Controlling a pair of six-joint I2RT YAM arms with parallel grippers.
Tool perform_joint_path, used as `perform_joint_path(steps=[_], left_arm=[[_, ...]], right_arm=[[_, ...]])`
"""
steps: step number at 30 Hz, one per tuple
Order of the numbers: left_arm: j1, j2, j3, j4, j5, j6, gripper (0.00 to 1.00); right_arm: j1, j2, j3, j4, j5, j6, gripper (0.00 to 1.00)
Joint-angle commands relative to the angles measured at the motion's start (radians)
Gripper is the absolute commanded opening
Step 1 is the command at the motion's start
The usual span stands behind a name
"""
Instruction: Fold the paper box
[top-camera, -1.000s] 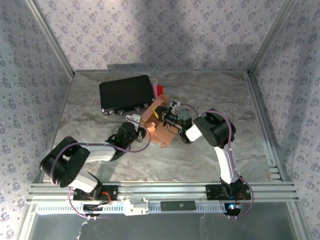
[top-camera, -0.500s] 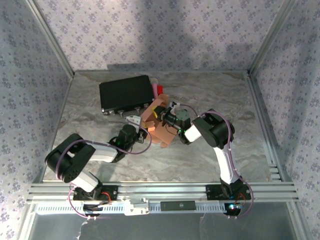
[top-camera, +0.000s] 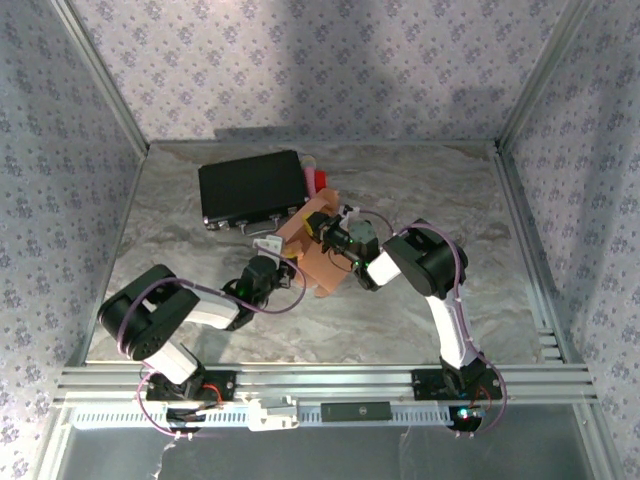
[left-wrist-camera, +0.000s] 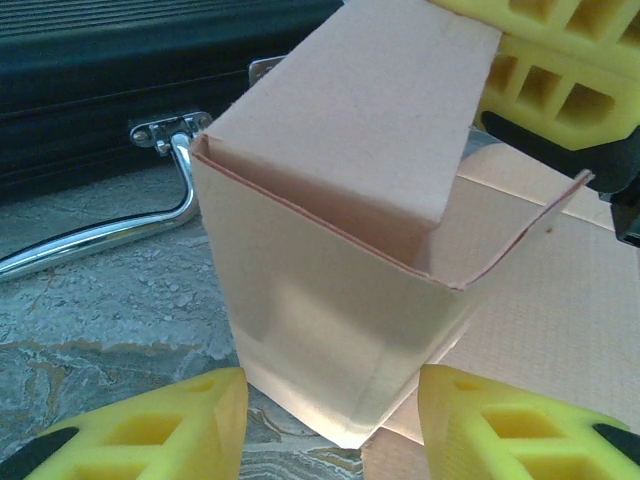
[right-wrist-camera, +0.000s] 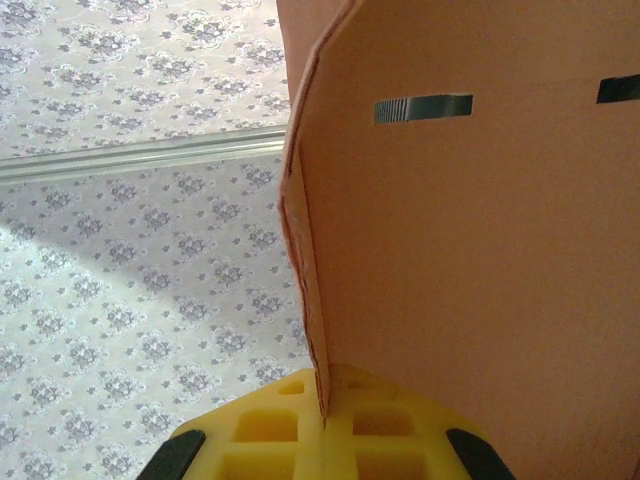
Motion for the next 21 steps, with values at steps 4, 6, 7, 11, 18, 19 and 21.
perform_joint_path(steps=[4, 6, 7, 11, 18, 19, 21], left_arm=[[-0.004, 0.040, 0.027, 0.051, -0.063, -0.029, 0.48], [-0.004, 0.046, 0.033, 0.048, -0.084, -0.036, 0.48], [-0.002, 0.051, 0.037, 0.048, -0.091, -0.037, 0.48], [-0.003, 0.066, 0.053, 0.036, -0.114, -0.043, 0.46], [-0.003, 0.087, 0.100, -0.018, -0.164, -0.066, 0.43], [-0.003, 0.088, 0.104, -0.023, -0.177, -0.070, 0.41], [-0.002, 0.095, 0.113, -0.039, -0.196, -0.078, 0.39]], right_arm=[[0.022, -0.005, -0.024, -0.035, 0.044, 0.023, 0.00], [0.025, -0.004, -0.025, -0.036, 0.049, 0.025, 0.00], [0.027, -0.005, -0.026, -0.036, 0.052, 0.026, 0.00], [0.032, -0.008, -0.029, -0.036, 0.066, 0.026, 0.00], [0.054, 0.007, -0.037, -0.023, 0.093, 0.029, 0.00], [0.057, 0.007, -0.037, -0.022, 0.098, 0.030, 0.00], [0.060, 0.005, -0.041, -0.023, 0.107, 0.030, 0.00]])
